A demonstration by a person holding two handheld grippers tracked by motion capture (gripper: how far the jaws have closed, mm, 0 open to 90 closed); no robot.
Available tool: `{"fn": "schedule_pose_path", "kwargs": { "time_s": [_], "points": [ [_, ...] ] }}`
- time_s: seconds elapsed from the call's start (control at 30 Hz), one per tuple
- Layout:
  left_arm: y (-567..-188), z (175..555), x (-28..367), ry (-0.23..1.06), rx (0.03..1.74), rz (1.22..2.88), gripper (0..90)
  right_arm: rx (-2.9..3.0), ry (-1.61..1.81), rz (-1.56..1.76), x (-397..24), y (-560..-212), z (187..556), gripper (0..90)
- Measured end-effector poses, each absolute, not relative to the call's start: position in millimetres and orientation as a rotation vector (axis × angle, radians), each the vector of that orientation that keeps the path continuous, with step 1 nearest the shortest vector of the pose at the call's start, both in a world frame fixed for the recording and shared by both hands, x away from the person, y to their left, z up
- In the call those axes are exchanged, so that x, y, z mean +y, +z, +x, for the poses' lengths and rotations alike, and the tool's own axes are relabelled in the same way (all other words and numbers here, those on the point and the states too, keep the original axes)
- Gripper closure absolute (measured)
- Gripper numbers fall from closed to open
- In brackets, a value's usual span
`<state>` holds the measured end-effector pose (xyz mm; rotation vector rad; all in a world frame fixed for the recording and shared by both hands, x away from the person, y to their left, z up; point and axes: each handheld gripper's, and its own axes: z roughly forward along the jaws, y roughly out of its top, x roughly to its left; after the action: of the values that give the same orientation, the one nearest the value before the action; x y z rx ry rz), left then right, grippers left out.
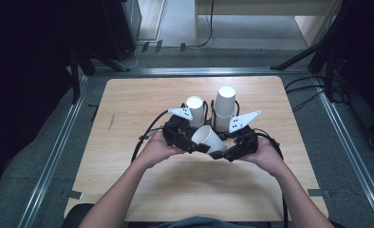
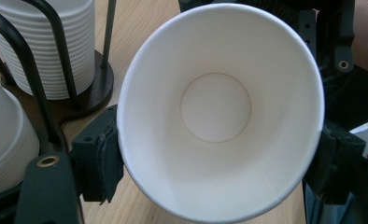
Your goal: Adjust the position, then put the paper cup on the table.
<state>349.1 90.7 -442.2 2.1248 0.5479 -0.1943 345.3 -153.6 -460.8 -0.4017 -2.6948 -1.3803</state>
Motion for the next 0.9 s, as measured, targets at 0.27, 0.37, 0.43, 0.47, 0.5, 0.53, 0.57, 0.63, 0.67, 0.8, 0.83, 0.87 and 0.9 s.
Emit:
{"fn": "schedule_pose_path", "kwargs": {
  "time_s": [0.27,0.37,0.43,0.47,0.5,0.53,0.57,0.63,0.67,0.8,0.83,0.87,0.9],
  "points": [
    [-442,350,90,-0.206,0.564,2.158,23.4,-2.723,-1.323,-0.429,-149,-462,344,30.5],
    [-441,352,93,-0.199,0.578,2.156,23.5,-2.707,-1.312,-0.445,-150,-462,345,26.1],
    [-439,353,96,-0.194,0.582,2.148,23.5,-2.710,-1.300,-0.466,-152,-462,346,24.1],
    [-438,353,98,-0.182,0.589,2.142,23.4,-2.710,-1.298,-0.478,-153,-462,346,24.1],
    [-437,354,100,-0.182,0.593,2.142,23.4,-2.704,-1.300,-0.485,-155,-461,345,23.8],
    [-436,355,101,-0.177,0.598,2.144,23.4,-2.699,-1.309,-0.486,-157,-461,346,23.7],
    [-435,354,102,-0.167,0.598,2.151,23.4,-2.696,-1.309,-0.489,-158,-461,346,23.5],
    [-433,354,104,-0.153,0.595,2.163,23.4,-2.703,-1.312,-0.494,-160,-460,345,23.3],
    [-433,354,105,-0.155,0.596,2.161,23.4,-2.703,-1.312,-0.495,-161,-460,345,23.3],
    [-430,354,108,-0.142,0.592,2.171,23.4,-2.710,-1.317,-0.510,-163,-459,345,23.2],
    [-430,354,109,-0.137,0.587,2.176,23.3,-2.709,-1.316,-0.515,-164,-459,344,23.1],
    [-429,354,110,-0.130,0.583,2.185,23.3,-2.714,-1.324,-0.518,-165,-459,345,23.0],
    [-428,354,110,-0.126,0.581,2.187,23.3,-2.715,-1.324,-0.525,-166,-459,344,22.9]
  ]
}}
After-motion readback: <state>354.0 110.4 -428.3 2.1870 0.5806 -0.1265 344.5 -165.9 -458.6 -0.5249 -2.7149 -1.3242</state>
